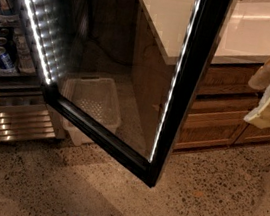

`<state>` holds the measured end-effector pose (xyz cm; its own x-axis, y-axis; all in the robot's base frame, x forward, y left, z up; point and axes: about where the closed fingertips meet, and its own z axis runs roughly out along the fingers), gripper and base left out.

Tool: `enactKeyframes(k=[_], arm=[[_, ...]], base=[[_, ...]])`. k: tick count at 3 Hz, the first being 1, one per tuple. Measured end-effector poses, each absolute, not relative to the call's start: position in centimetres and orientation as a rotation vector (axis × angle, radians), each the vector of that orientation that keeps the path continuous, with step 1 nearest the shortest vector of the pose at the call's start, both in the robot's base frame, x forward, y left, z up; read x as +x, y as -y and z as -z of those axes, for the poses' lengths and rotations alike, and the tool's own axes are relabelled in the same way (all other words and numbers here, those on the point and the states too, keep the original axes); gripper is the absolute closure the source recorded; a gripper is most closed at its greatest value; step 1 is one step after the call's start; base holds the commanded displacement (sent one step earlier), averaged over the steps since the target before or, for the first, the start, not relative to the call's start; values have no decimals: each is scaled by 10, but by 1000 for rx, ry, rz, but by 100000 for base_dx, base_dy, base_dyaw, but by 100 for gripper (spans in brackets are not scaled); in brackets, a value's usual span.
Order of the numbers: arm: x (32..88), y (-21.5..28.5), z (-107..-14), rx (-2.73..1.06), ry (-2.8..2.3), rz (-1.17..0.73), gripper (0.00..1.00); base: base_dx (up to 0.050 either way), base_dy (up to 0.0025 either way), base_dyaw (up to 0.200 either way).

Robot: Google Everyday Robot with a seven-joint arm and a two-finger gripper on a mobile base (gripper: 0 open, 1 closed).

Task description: Close right fridge door

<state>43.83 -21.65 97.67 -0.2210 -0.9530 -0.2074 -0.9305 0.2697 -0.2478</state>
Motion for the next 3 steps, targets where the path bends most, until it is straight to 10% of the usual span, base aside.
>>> enactKeyframes(k=[3], arm=[[442, 216, -978, -1724, -2210, 130, 100]], base=[[0, 0, 0]])
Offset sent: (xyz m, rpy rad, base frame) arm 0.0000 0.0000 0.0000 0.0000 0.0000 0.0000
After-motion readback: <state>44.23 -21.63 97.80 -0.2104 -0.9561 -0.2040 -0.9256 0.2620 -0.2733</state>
